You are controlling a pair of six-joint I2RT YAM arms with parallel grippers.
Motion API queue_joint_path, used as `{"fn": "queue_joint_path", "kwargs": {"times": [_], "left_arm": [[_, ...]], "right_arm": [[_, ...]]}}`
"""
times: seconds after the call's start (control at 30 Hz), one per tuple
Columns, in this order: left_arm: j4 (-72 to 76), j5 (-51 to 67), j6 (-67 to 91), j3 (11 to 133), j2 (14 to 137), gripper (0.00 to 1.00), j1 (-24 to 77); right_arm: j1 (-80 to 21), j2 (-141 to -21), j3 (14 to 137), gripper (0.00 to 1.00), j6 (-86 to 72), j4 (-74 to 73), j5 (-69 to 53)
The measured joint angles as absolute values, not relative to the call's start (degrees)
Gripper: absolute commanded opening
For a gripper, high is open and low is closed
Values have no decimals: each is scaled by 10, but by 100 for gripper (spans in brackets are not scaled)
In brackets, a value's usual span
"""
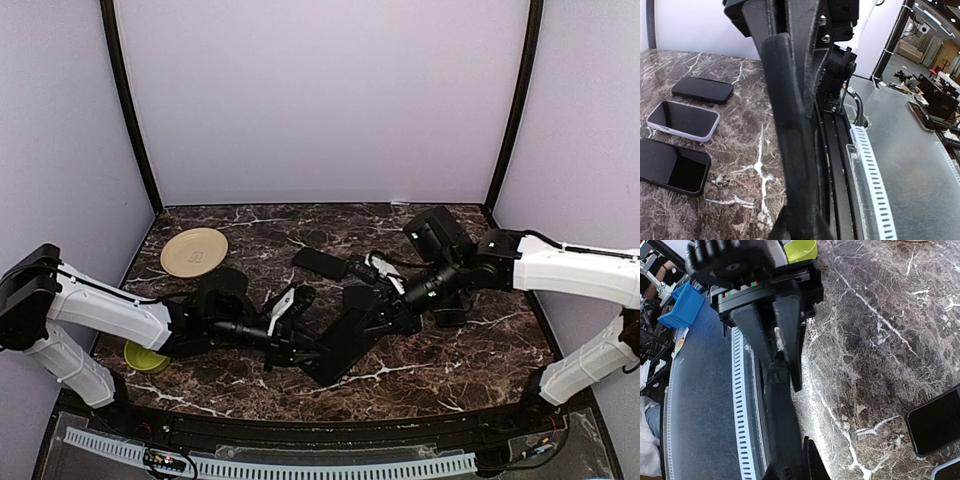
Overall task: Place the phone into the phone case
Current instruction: Pass from the left arm to the right, then pass from the right arm to the left
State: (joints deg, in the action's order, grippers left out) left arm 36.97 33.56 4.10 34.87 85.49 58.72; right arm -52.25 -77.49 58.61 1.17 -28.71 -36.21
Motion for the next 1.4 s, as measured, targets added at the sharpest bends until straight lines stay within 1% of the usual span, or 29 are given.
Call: {"fn": "queue_joint_path", "kwargs": {"times": [0.03,0.07,0.1,0.13,0.2,0.3,0.47,0.53,0.63,0.8,0.87,0.93,1.0,1.1,1.17,1.23,1.27,1.3,1.33,1.4], "left_arm": [[372,336,38,349,853,47,587],[372,336,36,349,850,58,588],[372,335,36,349,846,62,588],[372,334,34,349,841,69,588],[375,325,33,348,827,74,588],[398,303,37,336,792,75,588],[481,287,68,300,749,75,588],[502,278,75,288,735,74,588],[524,265,80,273,702,78,588],[562,243,87,267,663,78,588],[572,231,95,267,660,74,588],[574,220,109,267,660,67,588],[574,214,124,267,660,62,588],[574,211,142,267,661,60,588],[576,209,151,267,661,56,588],[581,205,160,267,661,44,588],[583,204,164,267,661,32,588],[585,203,167,267,661,24,588],[587,201,171,267,661,11,588],[588,201,175,267,661,1,588]], "right_arm": [[-523,-770,586,0,8,-285,-359],[-524,-764,586,0,2,-280,-358],[-524,-757,586,0,-5,-273,-357],[-524,-748,586,0,-12,-262,-354],[-524,-726,584,0,-27,-234,-347],[-524,-676,555,0,-65,-145,-340],[-525,-606,454,0,-143,81,-335],[-527,-596,412,0,-171,171,-328],[-533,-595,367,0,-203,271,-307],[-548,-598,323,0,-236,392,-255],[-557,-605,320,0,-242,427,-237],[-567,-617,320,0,-246,458,-223],[-575,-632,320,0,-246,477,-216],[-583,-652,320,0,-245,481,-211],[-585,-659,320,0,-245,480,-210],[-586,-662,320,0,-244,478,-211],[-586,-663,320,0,-243,477,-211],[-587,-663,321,0,-242,475,-212],[-587,-665,322,0,-241,472,-213],[-589,-668,328,0,-237,460,-215]]}}
